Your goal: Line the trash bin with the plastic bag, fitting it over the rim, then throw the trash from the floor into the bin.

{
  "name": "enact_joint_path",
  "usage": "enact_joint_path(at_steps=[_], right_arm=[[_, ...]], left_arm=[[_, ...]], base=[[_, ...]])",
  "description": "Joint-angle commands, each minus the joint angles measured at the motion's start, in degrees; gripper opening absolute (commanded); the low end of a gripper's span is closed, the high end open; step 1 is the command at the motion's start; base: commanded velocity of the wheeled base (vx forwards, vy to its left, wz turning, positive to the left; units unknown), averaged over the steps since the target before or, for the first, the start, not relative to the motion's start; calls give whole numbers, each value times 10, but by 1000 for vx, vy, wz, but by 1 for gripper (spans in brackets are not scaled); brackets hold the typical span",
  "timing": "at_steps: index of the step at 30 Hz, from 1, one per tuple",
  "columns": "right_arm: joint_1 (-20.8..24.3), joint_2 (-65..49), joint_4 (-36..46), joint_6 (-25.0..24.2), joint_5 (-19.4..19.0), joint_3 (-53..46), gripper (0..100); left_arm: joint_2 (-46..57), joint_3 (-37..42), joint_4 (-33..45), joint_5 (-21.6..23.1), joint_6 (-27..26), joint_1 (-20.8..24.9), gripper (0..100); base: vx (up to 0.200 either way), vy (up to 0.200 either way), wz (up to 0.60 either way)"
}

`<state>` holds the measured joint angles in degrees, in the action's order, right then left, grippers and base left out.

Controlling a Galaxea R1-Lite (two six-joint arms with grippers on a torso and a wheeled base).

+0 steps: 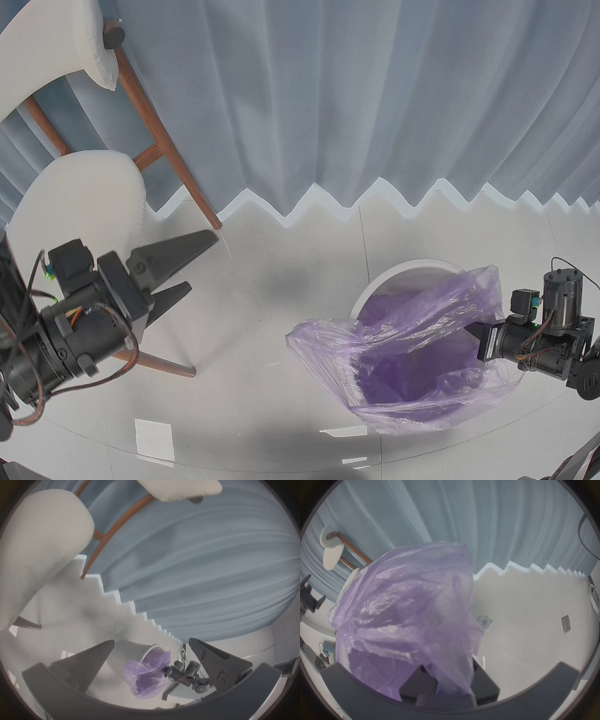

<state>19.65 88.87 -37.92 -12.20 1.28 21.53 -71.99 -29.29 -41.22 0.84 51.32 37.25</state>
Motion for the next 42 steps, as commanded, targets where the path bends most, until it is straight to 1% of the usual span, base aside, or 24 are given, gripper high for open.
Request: enact_joint_path(at_steps=[1, 2, 3, 4, 5, 6, 8, 9, 10, 11, 14, 18, 19, 20, 24, 27, 28, 29, 30, 33, 36, 37, 40, 42], right_arm=[[2, -53, 12, 5, 12, -63, 0], [3, -53, 13, 5, 13, -61, 0], [3, -53, 13, 5, 13, -61, 0], [7, -51, 14, 6, 13, -54, 0], [13, -51, 16, 7, 14, -51, 0], [32, -50, 27, 7, 16, -43, 0], [50, -51, 51, 2, 19, -37, 0], [56, -52, 63, 0, 19, -38, 0], [57, -52, 64, 0, 19, -38, 0], [71, -48, 65, -5, 18, -35, 0], [102, -33, 63, -12, 17, -40, 0], [125, -21, 68, -19, 18, -47, 0], [125, -21, 68, -19, 18, -47, 0], [126, -10, 64, -19, 18, -44, 0], [129, 2, 65, -18, 19, -35, 0], [138, 10, 65, -19, 20, -38, 0], [138, 10, 65, -19, 19, -38, 0], [141, 10, 65, -18, 21, -38, 0], [142, 10, 65, -18, 21, -37, 0], [142, 16, 65, -17, 31, -32, 0], [142, 17, 67, -18, 34, -31, 0], [142, 17, 67, -18, 35, -31, 0], [141, 18, 68, -19, 35, -30, 0], [141, 18, 68, -19, 35, -30, 0]], left_arm=[[-18, -191, 212, 91, -42, 21, 100], [-18, -197, 242, 93, -50, 32, 100], [-18, -197, 242, 93, -50, 32, 100], [-21, -216, 301, 89, -89, 56, 100], [-23, -219, 315, 87, -106, 63, 100], [-31, -221, 324, 88, -142, 71, 100], [-51, -222, 321, 89, -205, 83, 100], [-62, -220, 320, 89, -254, 92, 100], [-63, -220, 320, 89, -260, 93, 100], [-74, -217, 318, 94, -323, 99, 100], [-96, -215, 318, 93, -441, 105, 100], [-104, -216, 321, 58, -582, 153, 100], [-104, -216, 321, 58, -582, 153, 100], [-105, -209, 323, 51, -633, 164, 100], [-134, -212, 316, 50, -724, 164, 100], [-160, -234, 314, 49, -809, 177, 100], [-160, -234, 314, 49, -812, 178, 100], [-164, -236, 314, 42, -850, 183, 100], [-165, -236, 314, 38, -861, 184, 100], [-178, -235, 311, 14, -944, 188, 100], [-185, -219, 280, -14, -996, 194, 100], [-189, -212, 269, -20, -1000, 200, 100], [-204, -173, 176, -65, -1003, 227, 100], [-204, -173, 176, -65, -1003, 227, 100]], base=[[0, 0, 0], [0, 0, 0], [0, 0, 0], [0, 0, 0], [0, 0, 0], [0, 0, 0], [0, 0, 0], [0, 0, 0], [0, 0, 0], [0, 0, 0], [0, 0, 0], [0, 0, 0], [0, 0, 0], [0, 0, 0], [0, 0, 0], [0, 0, 0], [0, 0, 0], [0, 0, 0], [0, 0, 0], [0, 0, 0], [0, 0, 0], [0, 0, 0], [0, 0, 0], [0, 0, 0]])
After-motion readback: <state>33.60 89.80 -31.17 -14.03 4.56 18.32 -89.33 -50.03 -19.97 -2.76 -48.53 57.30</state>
